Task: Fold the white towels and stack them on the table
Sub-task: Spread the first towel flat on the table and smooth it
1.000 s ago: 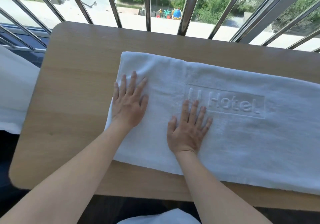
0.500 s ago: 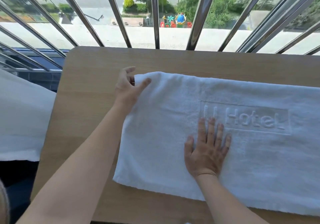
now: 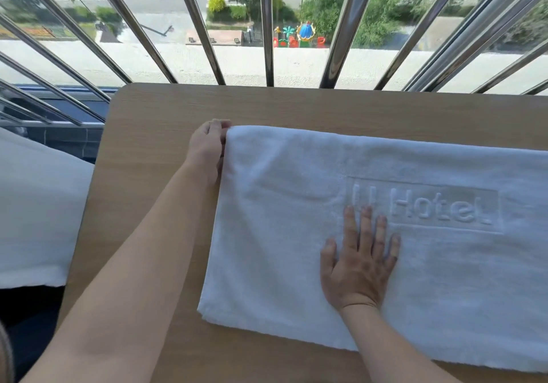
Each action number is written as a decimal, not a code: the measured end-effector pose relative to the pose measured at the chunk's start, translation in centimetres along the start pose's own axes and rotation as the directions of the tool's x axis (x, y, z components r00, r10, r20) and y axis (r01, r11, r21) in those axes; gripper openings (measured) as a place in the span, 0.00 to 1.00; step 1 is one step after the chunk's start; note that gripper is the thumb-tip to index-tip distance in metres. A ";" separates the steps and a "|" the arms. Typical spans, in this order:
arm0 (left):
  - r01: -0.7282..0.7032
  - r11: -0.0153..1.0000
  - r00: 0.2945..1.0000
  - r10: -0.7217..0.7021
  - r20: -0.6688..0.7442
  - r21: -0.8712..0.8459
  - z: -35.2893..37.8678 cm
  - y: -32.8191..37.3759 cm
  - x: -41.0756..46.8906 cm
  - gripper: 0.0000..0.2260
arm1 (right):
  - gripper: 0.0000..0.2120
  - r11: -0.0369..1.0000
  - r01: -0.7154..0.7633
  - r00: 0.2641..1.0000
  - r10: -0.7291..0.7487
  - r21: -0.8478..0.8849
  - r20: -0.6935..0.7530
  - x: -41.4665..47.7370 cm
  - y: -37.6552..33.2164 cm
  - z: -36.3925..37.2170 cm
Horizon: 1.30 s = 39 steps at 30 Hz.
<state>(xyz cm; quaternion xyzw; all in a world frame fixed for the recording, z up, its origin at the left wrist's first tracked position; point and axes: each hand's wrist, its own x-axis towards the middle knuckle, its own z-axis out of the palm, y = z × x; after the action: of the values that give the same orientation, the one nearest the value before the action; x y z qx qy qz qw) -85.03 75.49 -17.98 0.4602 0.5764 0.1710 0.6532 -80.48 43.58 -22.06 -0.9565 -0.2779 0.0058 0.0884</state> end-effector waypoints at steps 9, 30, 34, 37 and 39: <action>0.019 0.998 0.819 0.017 0.573 -0.058 -4.4 -0.7 0.3 0.27 | 0.33 1.000 0.010 1.000 -0.010 -0.007 -0.019 0.1 0.1 0.3; -0.019 1.000 0.780 0.016 0.626 -0.003 -4.6 -0.2 1.7 0.19 | 0.32 1.000 0.017 1.000 -0.017 0.002 -0.018 0.0 0.0 0.1; -0.080 0.996 0.799 0.039 0.600 0.041 -4.1 -0.1 1.4 0.17 | 0.32 1.000 0.015 1.000 -0.015 -0.001 -0.009 0.1 0.1 -0.1; -0.184 0.979 0.856 0.113 0.505 0.093 -3.3 0.2 0.9 0.12 | 0.32 1.000 0.017 1.000 -0.017 -0.006 -0.005 0.1 0.0 -0.2; -0.265 0.955 0.888 0.188 0.420 0.134 -2.8 0.5 0.8 0.10 | 0.32 1.000 0.017 1.000 -0.017 -0.008 -0.002 0.1 0.0 -0.3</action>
<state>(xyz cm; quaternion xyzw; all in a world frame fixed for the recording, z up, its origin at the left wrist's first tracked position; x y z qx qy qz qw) -87.24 77.47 -17.81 0.6094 0.3851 0.0926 0.6869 -80.38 43.60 -21.76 -0.9545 -0.2861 0.0031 0.0846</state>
